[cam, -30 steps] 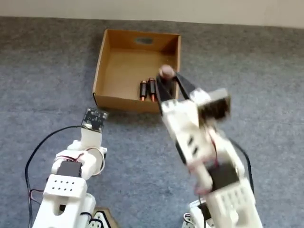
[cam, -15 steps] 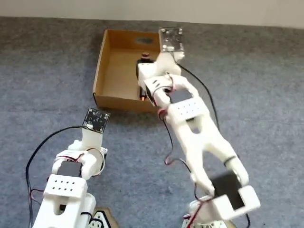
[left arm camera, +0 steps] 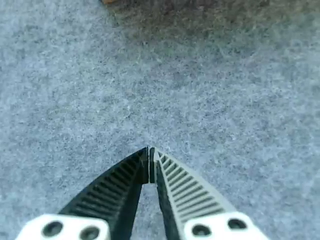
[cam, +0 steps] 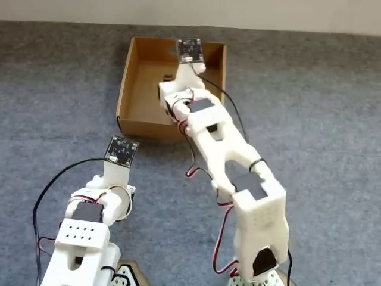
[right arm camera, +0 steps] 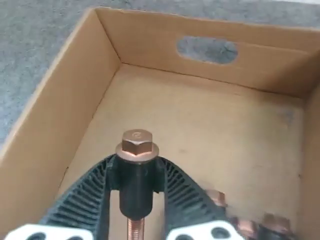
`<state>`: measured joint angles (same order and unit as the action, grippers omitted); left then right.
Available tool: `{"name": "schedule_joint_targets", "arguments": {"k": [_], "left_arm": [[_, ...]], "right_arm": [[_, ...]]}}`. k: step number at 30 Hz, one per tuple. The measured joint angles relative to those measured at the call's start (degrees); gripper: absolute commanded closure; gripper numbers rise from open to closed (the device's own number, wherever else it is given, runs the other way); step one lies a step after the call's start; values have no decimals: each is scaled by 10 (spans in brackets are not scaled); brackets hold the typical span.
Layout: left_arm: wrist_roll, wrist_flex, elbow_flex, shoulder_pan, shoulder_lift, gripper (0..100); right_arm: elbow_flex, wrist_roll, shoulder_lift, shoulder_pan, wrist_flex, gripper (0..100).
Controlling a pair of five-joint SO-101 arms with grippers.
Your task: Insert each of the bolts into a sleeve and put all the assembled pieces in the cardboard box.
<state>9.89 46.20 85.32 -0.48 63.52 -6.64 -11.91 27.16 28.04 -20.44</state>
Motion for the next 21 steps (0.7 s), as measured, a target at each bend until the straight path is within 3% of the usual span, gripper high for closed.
{"name": "schedule_joint_targets", "arguments": {"k": [6,21], "left_arm": [[0,0,0,0,0,955],[0,0,0,0,0,955]], "right_arm": [[-14,-98,11,13,-39,991],[-43,-59,91,16,-45,991]]}}
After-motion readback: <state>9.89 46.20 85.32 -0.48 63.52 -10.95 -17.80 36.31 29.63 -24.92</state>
